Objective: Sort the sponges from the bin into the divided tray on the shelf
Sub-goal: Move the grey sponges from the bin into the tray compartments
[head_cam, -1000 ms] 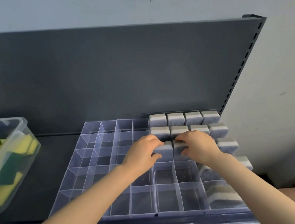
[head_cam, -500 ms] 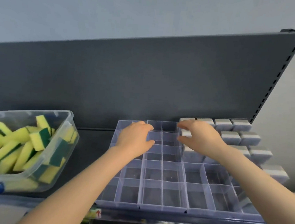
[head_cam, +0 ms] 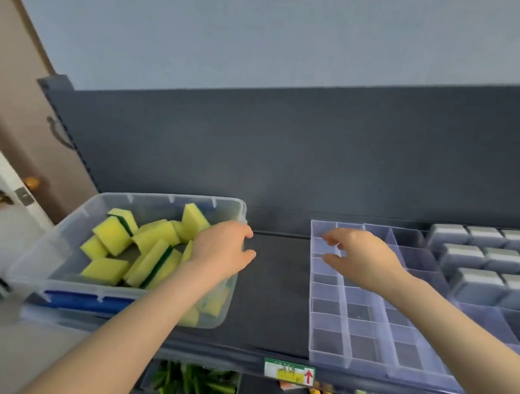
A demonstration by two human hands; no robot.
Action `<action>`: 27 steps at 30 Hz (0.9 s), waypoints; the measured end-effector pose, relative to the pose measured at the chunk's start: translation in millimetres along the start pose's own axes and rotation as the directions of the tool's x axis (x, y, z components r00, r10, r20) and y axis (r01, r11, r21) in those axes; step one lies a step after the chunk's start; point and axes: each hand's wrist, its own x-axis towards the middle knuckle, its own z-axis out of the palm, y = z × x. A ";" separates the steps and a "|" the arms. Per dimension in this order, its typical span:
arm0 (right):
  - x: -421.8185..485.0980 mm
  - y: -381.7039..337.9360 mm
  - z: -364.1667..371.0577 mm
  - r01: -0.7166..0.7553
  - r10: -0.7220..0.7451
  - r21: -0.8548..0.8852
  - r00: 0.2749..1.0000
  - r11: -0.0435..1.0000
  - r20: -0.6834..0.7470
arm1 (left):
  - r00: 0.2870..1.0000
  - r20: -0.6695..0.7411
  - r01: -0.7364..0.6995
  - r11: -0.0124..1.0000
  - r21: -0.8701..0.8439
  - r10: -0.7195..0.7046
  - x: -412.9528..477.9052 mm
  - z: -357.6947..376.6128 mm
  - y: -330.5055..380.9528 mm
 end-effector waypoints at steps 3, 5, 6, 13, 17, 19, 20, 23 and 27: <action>9.9 -44.2 12.5 0.031 -0.031 0.004 1.000 1.000 -0.002 | 1.000 -0.003 0.025 1.000 0.002 -0.025 -11.9 -11.7 -48.6; 16.3 -70.5 20.4 0.050 -0.050 0.026 0.999 0.998 -0.012 | 0.999 -0.008 0.038 0.999 -0.001 -0.038 -18.8 -17.8 -77.9; 19.5 -82.4 23.6 0.057 -0.056 0.036 0.998 0.998 -0.015 | 0.999 -0.010 0.040 0.999 -0.001 -0.040 -21.9 -20.3 -91.3; 44.9 -149.3 39.1 0.109 -0.108 0.078 0.994 0.991 -0.013 | 0.995 0.000 0.105 0.994 -0.028 -0.105 -27.3 -25.3 -167.0; 68.5 -175.8 45.5 0.162 -0.162 0.065 0.987 0.985 -0.015 | 0.990 0.012 0.138 0.989 -0.059 -0.137 -21.9 -23.2 -198.6; 81.9 -187.4 53.3 0.195 -0.194 0.055 0.981 0.979 -0.018 | 0.988 0.019 0.157 0.985 -0.068 -0.156 -19.8 -20.0 -215.2; 89.0 -193.1 57.6 0.212 -0.212 0.055 0.977 0.976 -0.018 | 0.985 0.020 0.171 0.983 -0.070 -0.170 -19.3 -18.1 -223.5; 110.9 -211.1 68.4 0.257 -0.258 0.085 0.966 0.963 0.006 | 0.977 0.057 0.209 0.976 -0.064 -0.206 -17.1 -15.0 -245.9; 137.0 -229.0 82.5 0.289 -0.294 0.085 0.955 0.953 0.046 | 0.959 0.111 0.267 0.962 -0.051 -0.260 -2.6 -19.2 -271.4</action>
